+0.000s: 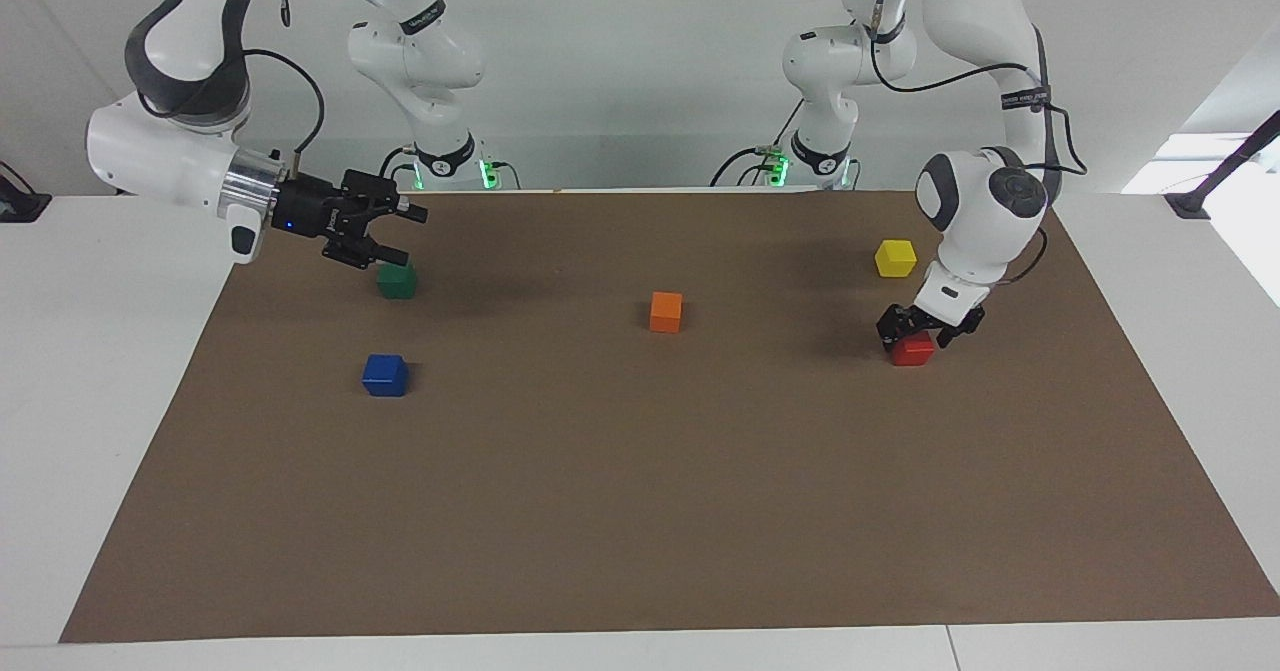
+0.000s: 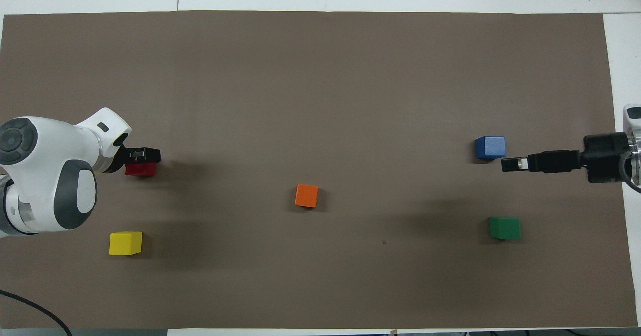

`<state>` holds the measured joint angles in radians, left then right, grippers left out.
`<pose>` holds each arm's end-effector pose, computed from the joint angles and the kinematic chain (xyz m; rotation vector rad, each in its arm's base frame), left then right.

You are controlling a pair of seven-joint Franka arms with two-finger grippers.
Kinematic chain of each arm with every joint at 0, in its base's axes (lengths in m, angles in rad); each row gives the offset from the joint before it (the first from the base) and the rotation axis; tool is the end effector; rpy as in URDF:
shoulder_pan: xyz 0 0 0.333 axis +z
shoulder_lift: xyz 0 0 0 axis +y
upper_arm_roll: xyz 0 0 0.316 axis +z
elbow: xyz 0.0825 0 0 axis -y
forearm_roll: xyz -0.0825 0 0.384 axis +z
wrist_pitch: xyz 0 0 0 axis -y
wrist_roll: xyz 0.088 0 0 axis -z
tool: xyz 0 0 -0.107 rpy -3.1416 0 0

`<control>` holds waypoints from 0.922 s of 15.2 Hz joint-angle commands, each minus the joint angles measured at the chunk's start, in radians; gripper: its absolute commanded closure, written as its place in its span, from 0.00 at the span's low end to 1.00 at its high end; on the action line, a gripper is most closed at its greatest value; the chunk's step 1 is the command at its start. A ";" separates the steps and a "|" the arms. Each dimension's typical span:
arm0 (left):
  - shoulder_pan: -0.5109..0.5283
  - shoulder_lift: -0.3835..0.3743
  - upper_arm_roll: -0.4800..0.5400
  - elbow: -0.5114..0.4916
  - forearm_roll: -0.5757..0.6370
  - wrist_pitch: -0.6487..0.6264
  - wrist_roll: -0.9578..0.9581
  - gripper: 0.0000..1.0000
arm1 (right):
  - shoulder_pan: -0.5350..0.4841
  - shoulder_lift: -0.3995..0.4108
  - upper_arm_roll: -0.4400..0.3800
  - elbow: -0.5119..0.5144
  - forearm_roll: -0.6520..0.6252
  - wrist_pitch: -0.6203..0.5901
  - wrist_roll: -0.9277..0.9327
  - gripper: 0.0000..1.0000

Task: Transfer red block to right arm and stack on blue block
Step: 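Grasp the red cube with the left gripper while the right gripper advances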

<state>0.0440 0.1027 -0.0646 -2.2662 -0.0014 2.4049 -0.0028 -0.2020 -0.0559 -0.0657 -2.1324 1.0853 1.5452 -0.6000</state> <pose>0.5333 -0.0109 0.3179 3.1330 -0.0256 0.0566 0.4985 -0.0370 0.4537 -1.9738 -0.0375 -0.0171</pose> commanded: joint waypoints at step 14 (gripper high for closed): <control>-0.107 -0.018 -0.015 0.408 -0.072 -0.612 -0.406 1.00 | 0.232 0.297 0.021 -0.147 0.882 -0.594 -0.175 0.00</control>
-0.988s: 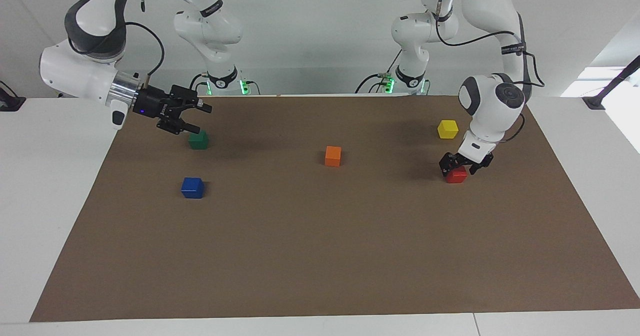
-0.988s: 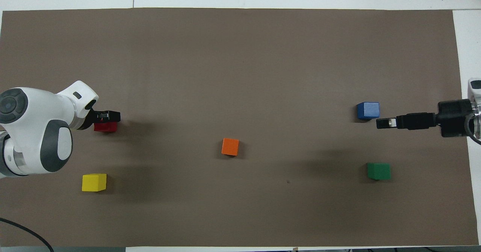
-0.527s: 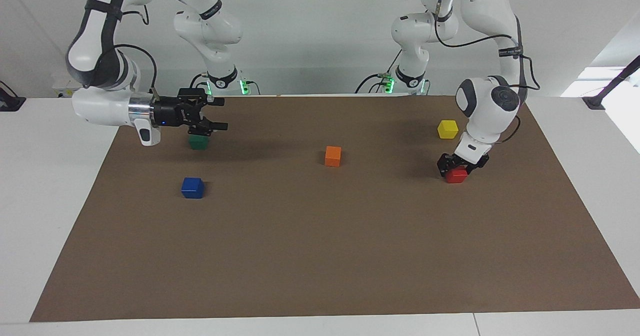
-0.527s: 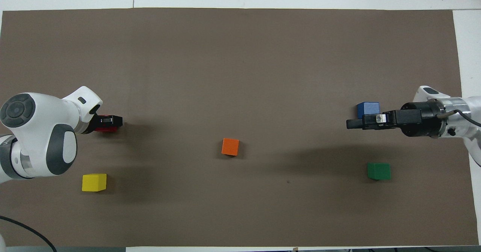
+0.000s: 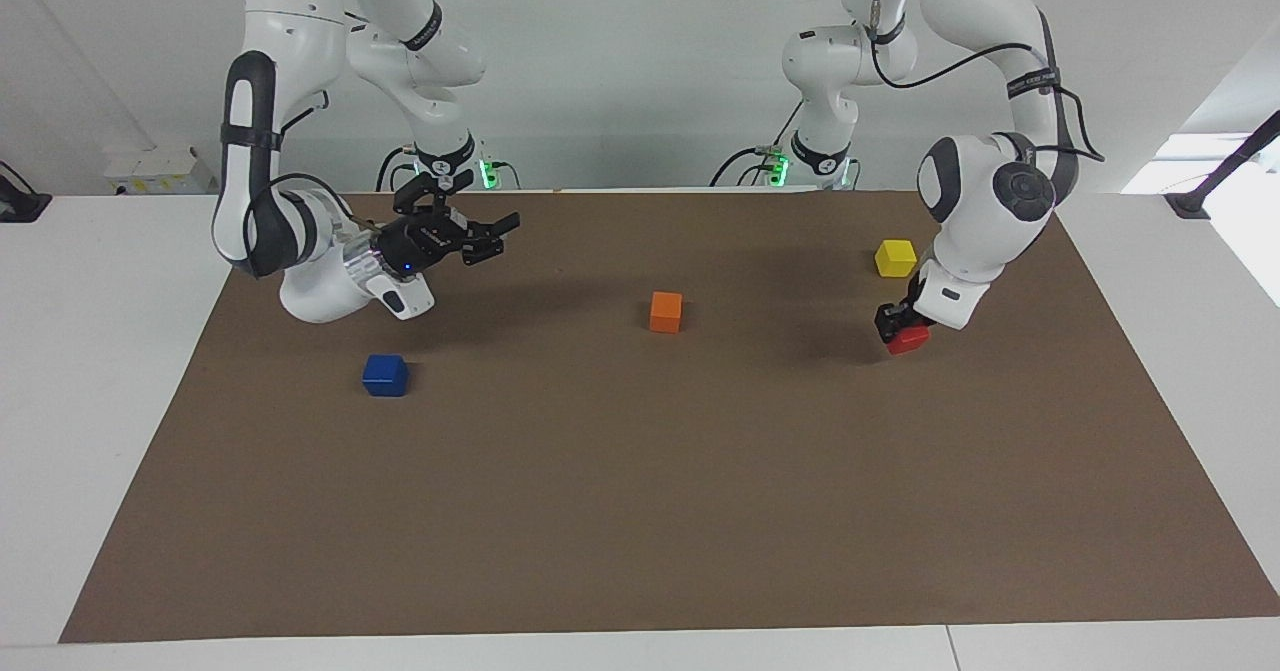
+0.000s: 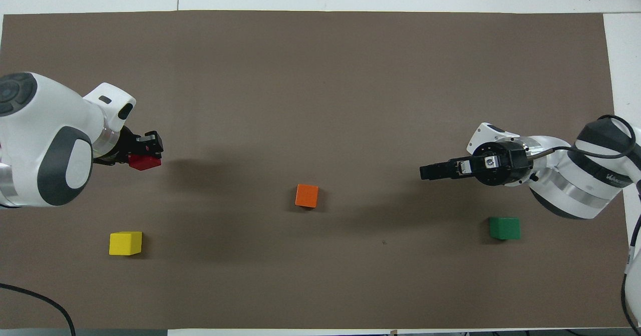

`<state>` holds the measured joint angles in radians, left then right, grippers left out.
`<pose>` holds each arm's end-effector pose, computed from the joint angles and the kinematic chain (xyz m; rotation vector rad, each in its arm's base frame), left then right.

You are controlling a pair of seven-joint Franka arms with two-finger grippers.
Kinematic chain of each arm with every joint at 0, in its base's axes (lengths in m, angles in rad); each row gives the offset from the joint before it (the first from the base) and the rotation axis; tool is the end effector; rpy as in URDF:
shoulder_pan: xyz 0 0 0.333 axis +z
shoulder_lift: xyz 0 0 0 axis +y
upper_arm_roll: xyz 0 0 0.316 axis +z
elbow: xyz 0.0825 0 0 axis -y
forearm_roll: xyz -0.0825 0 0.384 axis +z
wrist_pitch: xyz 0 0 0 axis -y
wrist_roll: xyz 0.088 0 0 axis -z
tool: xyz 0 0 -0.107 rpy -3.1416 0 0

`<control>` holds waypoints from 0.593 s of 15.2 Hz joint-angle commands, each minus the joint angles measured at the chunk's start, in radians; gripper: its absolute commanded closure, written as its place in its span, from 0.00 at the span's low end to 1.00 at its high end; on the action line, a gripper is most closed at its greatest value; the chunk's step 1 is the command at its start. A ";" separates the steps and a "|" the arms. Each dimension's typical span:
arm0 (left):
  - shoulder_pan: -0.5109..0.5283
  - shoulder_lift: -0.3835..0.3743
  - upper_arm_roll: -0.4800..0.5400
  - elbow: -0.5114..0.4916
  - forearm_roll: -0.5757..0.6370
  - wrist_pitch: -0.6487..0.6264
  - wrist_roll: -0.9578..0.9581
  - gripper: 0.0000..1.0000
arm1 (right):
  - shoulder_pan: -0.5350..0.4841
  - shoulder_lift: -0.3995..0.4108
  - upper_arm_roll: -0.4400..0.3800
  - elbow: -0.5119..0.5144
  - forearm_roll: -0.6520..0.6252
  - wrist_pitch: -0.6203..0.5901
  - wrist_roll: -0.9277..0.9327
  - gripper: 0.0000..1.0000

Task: Transfer red block to right arm and stack on blue block
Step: 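Lift the red cube with the left gripper while the right gripper approaches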

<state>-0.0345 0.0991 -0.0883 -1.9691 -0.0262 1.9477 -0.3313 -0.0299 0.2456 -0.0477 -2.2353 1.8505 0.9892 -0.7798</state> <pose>0.5603 -0.0700 0.4120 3.1121 0.3430 -0.1950 0.5054 0.0947 0.3772 -0.9677 -0.0607 0.0930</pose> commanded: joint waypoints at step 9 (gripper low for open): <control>-0.041 -0.217 -0.214 0.213 -0.507 -0.323 -0.812 1.00 | 0.156 0.027 0.035 -0.098 0.320 -0.070 0.220 0.00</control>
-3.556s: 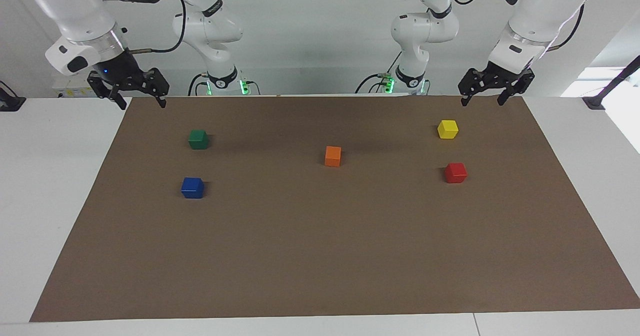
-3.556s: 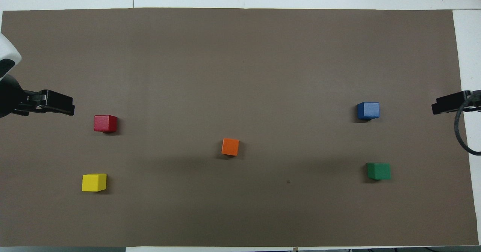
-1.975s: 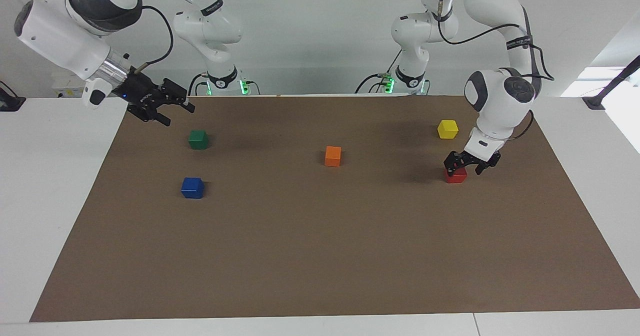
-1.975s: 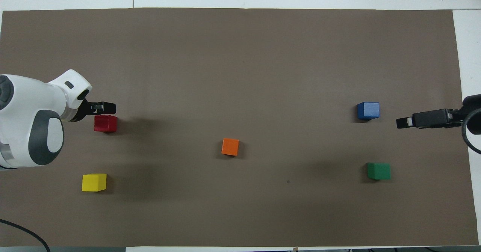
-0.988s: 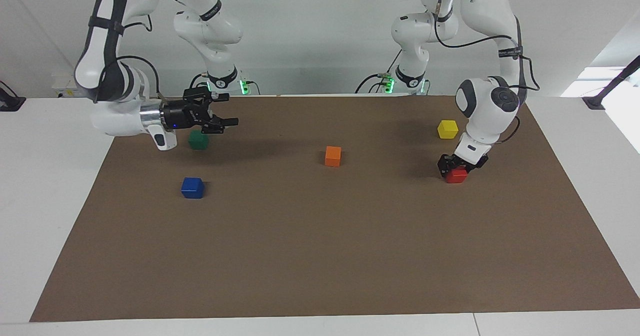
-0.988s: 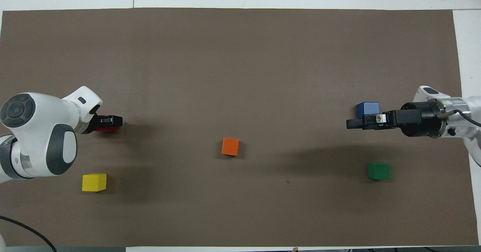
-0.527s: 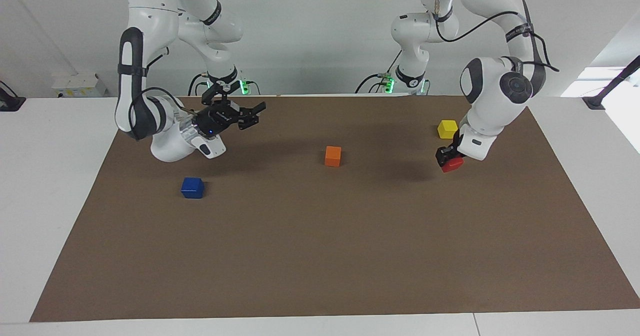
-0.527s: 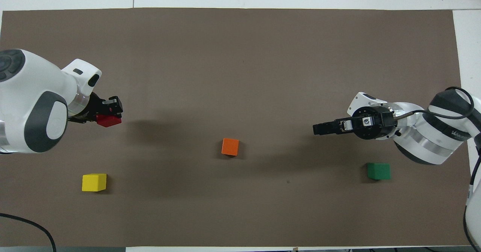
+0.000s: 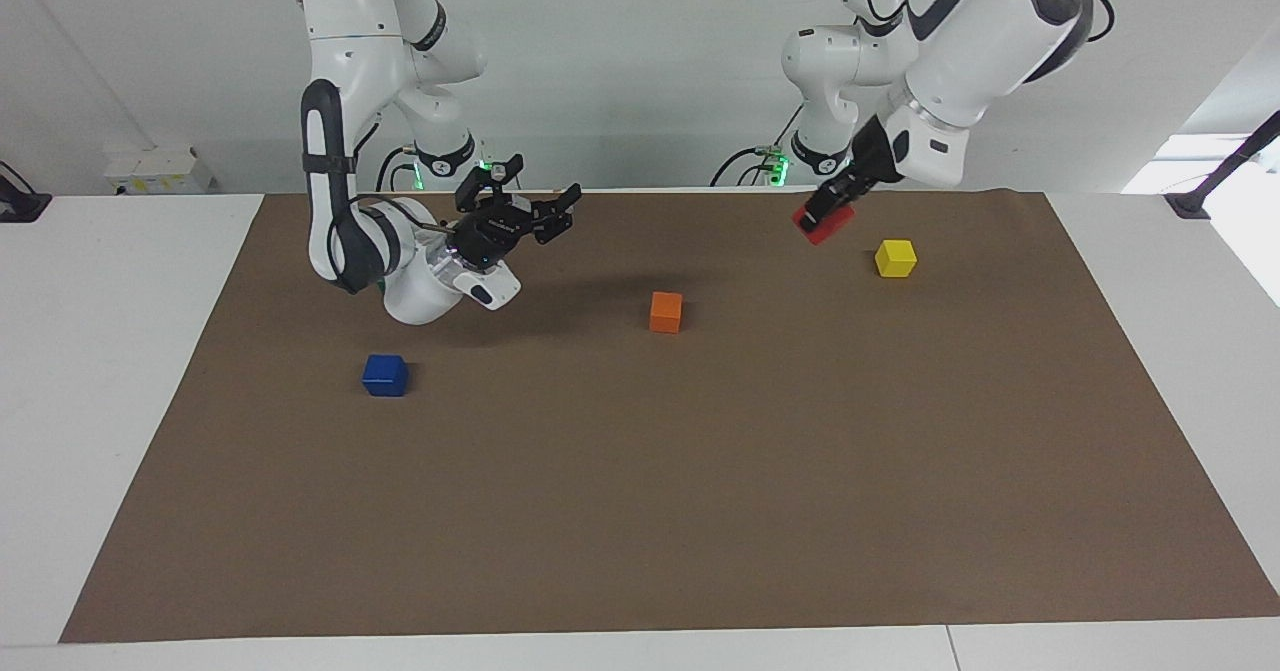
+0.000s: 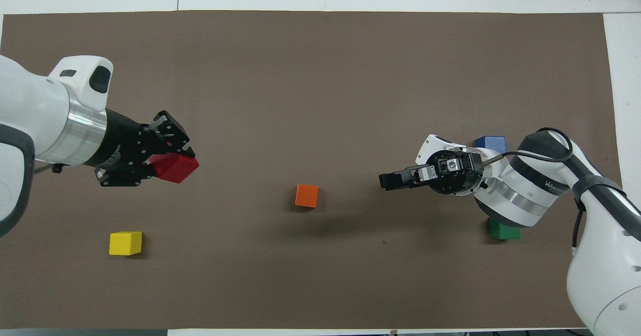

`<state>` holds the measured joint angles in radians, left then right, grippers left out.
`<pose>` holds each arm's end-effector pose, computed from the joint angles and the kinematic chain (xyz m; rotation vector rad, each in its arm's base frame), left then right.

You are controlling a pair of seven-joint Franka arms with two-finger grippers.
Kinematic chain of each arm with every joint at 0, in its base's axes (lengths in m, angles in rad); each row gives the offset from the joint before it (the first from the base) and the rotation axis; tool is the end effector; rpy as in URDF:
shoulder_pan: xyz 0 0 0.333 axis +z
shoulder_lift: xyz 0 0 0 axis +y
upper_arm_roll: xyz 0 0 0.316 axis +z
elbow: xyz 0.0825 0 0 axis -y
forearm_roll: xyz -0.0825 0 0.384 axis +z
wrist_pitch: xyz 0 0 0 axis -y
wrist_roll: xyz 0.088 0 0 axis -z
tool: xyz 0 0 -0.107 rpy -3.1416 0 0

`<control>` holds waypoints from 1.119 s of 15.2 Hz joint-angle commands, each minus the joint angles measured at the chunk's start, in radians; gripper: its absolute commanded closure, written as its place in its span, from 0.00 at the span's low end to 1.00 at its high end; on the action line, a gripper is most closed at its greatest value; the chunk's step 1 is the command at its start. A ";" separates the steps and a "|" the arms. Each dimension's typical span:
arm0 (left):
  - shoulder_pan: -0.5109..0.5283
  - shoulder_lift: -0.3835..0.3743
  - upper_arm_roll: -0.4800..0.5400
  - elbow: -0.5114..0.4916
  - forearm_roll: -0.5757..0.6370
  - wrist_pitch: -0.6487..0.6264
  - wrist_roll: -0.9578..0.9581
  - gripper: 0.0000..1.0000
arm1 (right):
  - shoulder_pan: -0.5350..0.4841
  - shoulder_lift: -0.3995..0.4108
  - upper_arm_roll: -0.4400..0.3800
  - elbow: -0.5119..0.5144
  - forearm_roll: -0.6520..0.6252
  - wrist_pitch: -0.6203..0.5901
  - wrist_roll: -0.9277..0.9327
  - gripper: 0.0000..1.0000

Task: Transfer red block to right arm and stack on blue block
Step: 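Lift the red cube with the left gripper while the right gripper approaches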

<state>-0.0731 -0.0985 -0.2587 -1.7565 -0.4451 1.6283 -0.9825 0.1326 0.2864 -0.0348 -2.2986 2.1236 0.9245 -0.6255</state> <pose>0.4823 -0.2190 0.6017 2.6391 0.9420 -0.3995 0.4919 0.1676 0.3628 -0.7574 0.0676 0.2540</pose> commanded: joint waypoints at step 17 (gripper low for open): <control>-0.154 -0.152 -0.113 -0.276 -0.325 0.452 -0.808 1.00 | 0.200 0.109 0.022 -0.007 0.165 0.042 -0.216 0.00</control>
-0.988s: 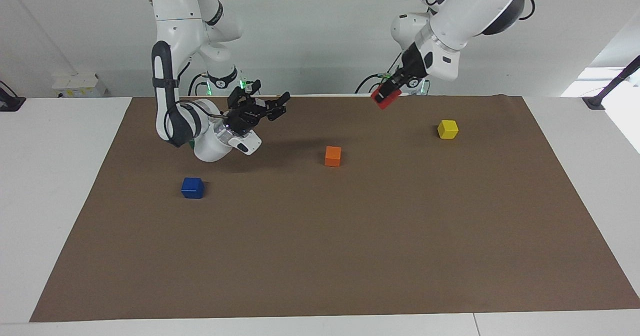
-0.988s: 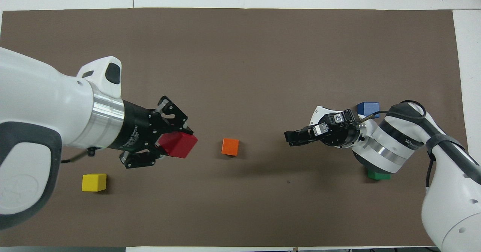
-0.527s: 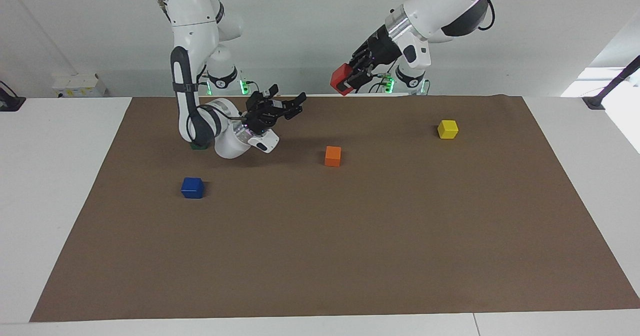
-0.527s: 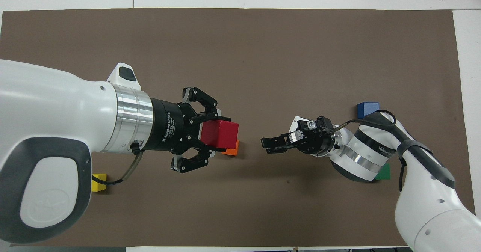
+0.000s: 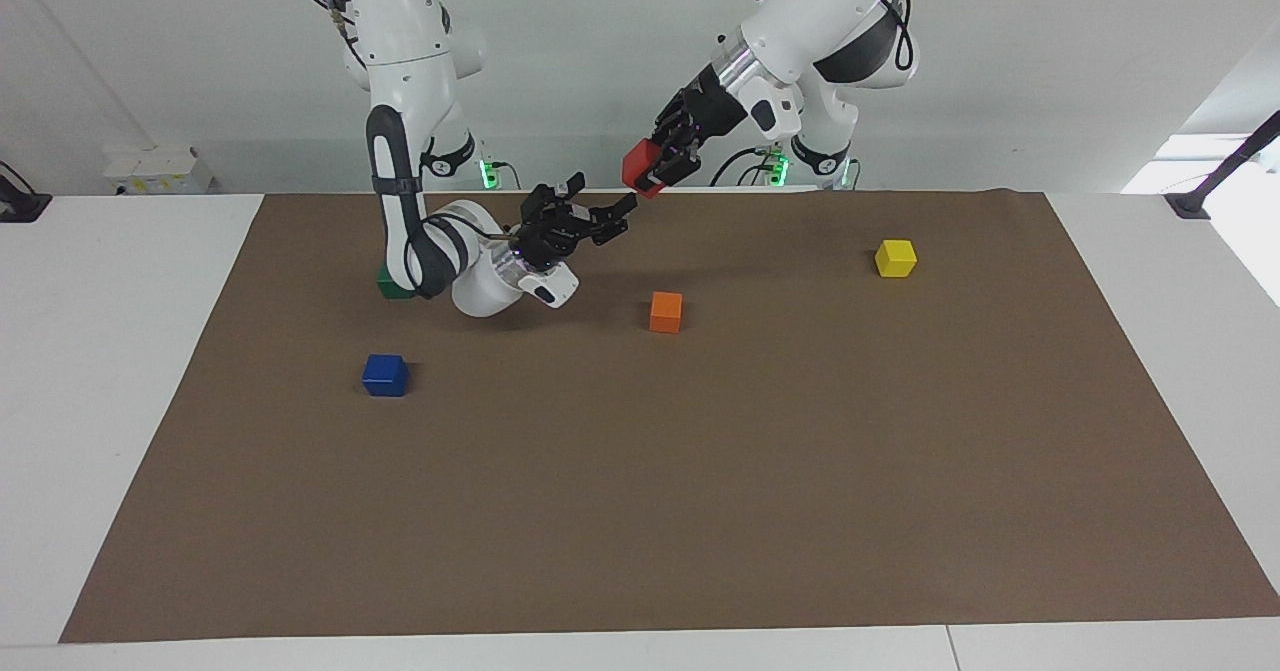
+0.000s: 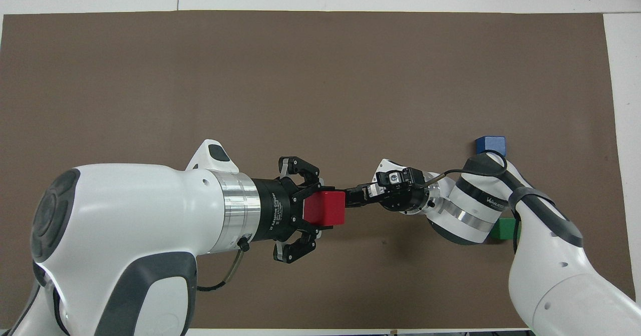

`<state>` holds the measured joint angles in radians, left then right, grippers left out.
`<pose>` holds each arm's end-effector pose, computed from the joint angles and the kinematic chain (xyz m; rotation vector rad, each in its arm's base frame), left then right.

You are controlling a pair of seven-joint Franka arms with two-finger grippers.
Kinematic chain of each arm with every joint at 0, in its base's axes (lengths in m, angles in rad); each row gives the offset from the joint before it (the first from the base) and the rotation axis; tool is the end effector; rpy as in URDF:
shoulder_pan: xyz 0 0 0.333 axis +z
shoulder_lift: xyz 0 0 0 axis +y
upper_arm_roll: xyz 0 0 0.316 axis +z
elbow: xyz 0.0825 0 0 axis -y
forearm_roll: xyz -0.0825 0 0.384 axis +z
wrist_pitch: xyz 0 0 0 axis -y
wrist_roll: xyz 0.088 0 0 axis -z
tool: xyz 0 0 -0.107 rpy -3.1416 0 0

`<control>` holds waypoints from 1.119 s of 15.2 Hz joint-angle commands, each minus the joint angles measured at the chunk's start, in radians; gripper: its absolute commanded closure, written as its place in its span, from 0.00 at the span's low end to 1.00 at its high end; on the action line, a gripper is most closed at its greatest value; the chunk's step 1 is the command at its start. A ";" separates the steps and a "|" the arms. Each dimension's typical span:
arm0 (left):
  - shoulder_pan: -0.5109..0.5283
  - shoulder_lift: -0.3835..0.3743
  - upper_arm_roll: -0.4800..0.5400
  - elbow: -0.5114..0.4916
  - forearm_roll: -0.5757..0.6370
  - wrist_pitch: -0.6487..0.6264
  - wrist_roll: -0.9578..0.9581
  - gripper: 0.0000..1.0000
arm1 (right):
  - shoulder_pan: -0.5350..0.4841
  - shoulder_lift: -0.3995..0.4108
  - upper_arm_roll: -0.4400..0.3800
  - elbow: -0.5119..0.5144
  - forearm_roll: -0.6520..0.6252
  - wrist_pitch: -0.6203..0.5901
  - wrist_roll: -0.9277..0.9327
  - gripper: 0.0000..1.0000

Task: Transfer red block to right arm and stack on blue block
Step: 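Lift the red cube with the left gripper while the right gripper approaches, then grasp the red cube with the right gripper while the left gripper opens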

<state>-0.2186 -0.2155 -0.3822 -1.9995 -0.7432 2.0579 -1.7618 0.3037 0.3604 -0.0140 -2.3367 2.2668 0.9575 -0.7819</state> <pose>0.4052 -0.3406 0.5816 1.9620 1.7010 -0.6372 0.4608 0.2484 0.3166 -0.7266 0.1179 0.2060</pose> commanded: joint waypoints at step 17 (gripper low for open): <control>-0.035 -0.035 0.006 -0.087 -0.018 0.140 -0.308 1.00 | 0.067 0.094 0.057 0.108 0.097 0.026 -0.147 0.75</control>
<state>-0.2366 -0.2225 -0.3862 -2.0573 -0.7451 2.1734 -2.0678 0.3731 0.4595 0.0394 -2.2214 2.3524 0.9627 -0.8917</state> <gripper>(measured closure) 0.458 0.194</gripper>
